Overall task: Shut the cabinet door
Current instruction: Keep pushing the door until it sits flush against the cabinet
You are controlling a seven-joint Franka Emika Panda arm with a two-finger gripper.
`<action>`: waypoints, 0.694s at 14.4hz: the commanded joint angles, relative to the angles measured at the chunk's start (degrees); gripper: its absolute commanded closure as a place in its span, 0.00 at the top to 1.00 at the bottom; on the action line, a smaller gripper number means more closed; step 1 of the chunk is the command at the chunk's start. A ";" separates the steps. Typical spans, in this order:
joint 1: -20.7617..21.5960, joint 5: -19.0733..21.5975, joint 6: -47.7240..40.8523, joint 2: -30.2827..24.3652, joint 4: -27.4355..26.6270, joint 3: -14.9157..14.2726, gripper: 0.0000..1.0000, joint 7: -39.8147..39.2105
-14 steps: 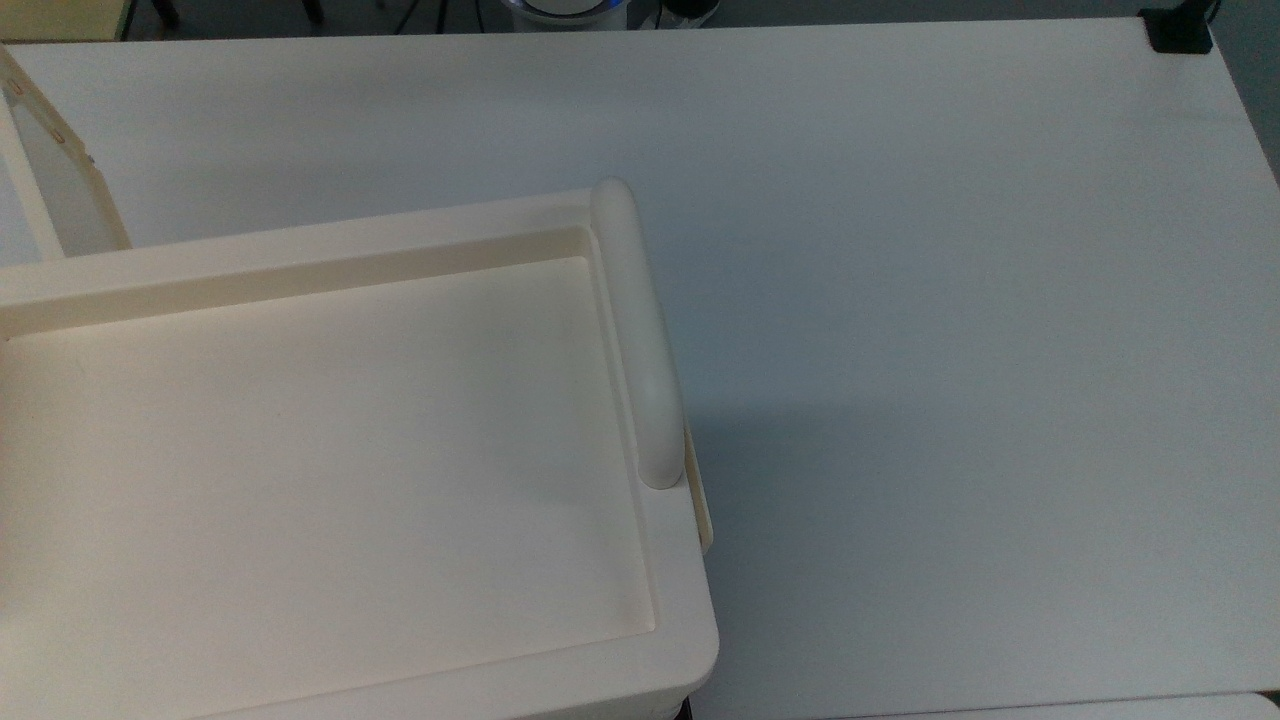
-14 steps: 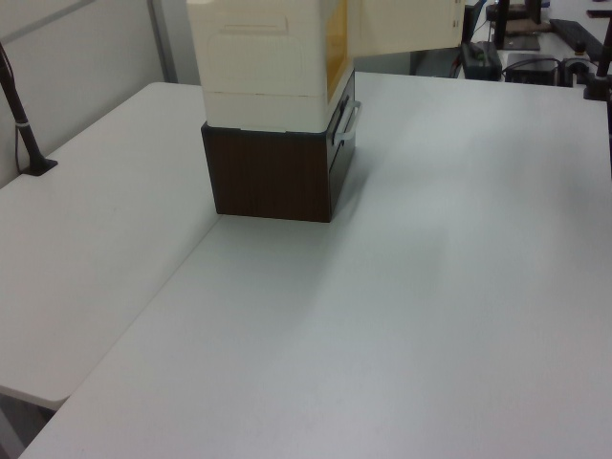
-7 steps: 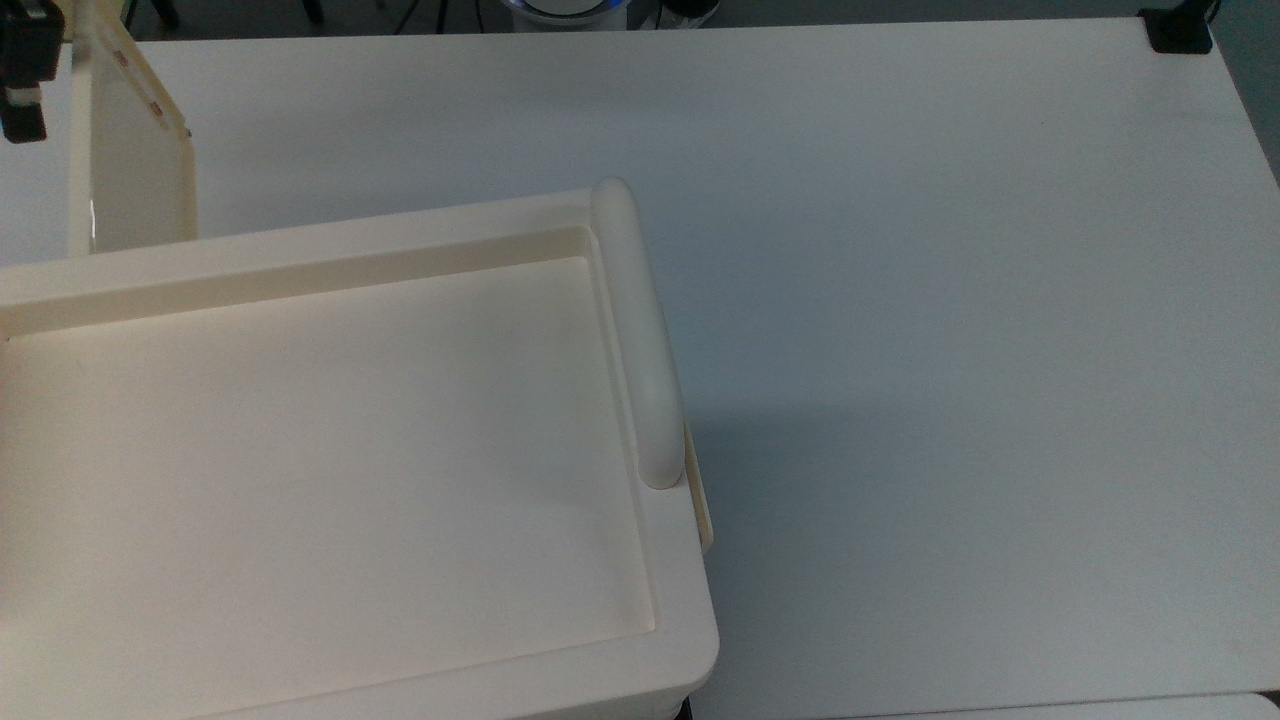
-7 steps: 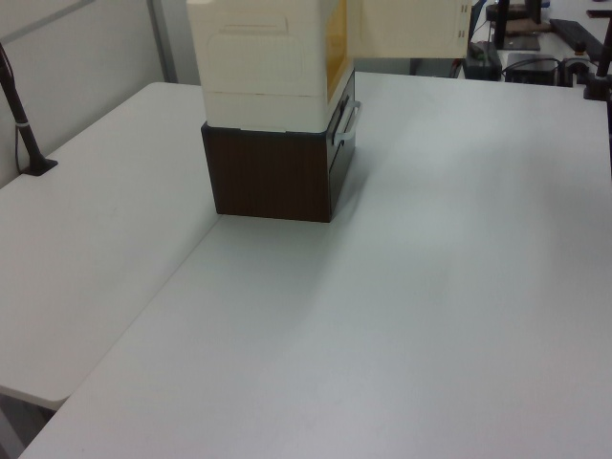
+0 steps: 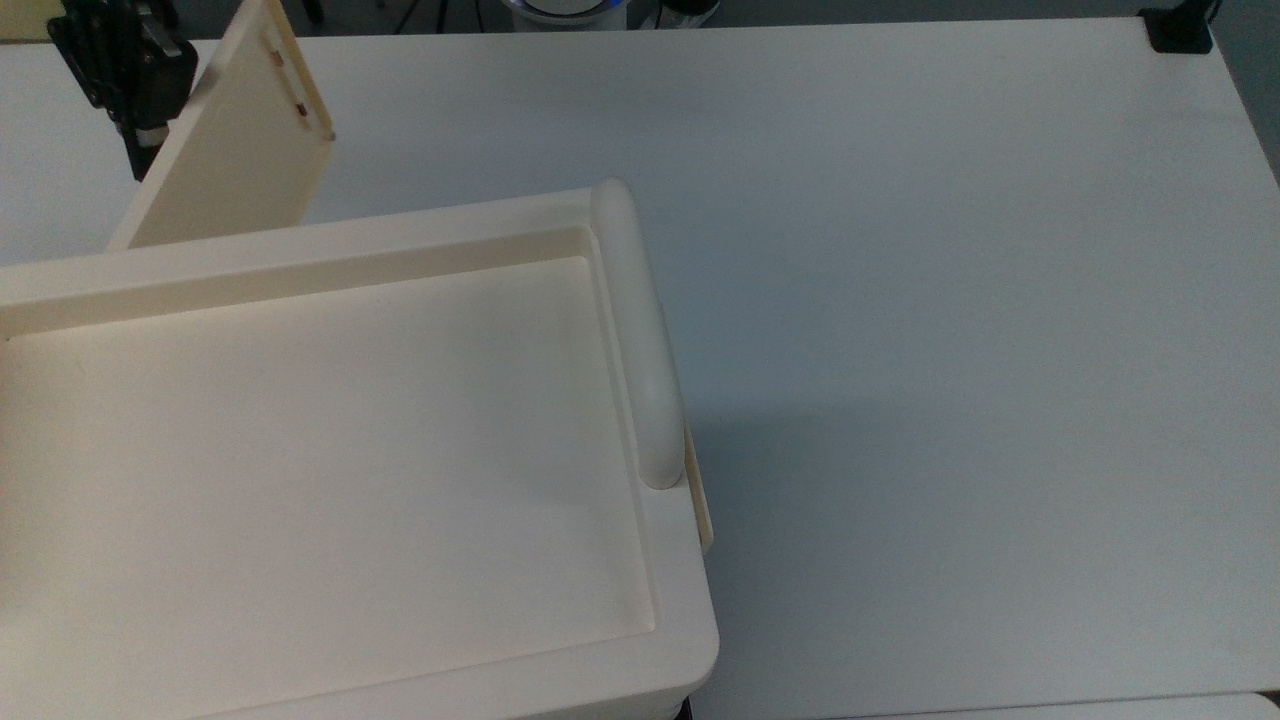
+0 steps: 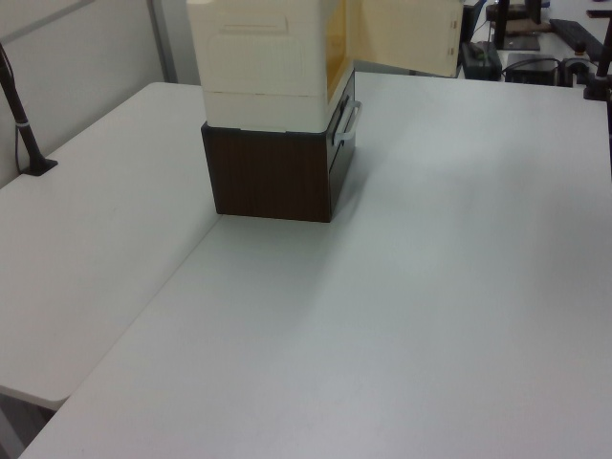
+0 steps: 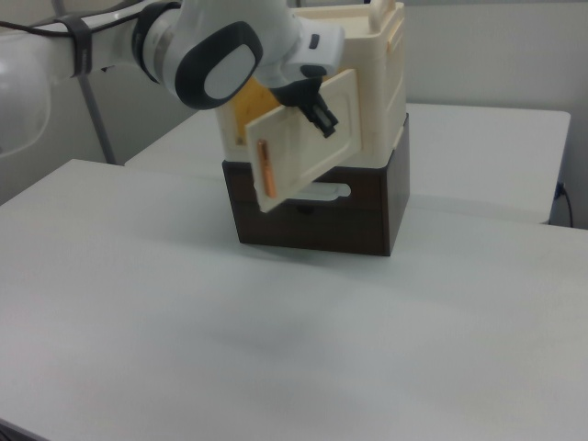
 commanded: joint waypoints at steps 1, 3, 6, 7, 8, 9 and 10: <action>-0.20 0.68 -0.31 -0.67 0.26 1.90 0.00 4.02; 0.15 1.03 1.44 0.65 1.32 2.43 0.00 4.20; 0.51 3.65 6.88 2.14 1.58 3.05 0.00 4.20; 0.59 5.76 8.81 2.85 1.67 3.31 0.00 4.12; 0.59 6.99 11.09 3.55 1.76 4.01 0.00 4.12; 0.59 7.44 13.47 4.08 2.02 4.54 0.00 4.20; 0.59 7.62 15.32 4.78 2.11 4.98 0.00 4.29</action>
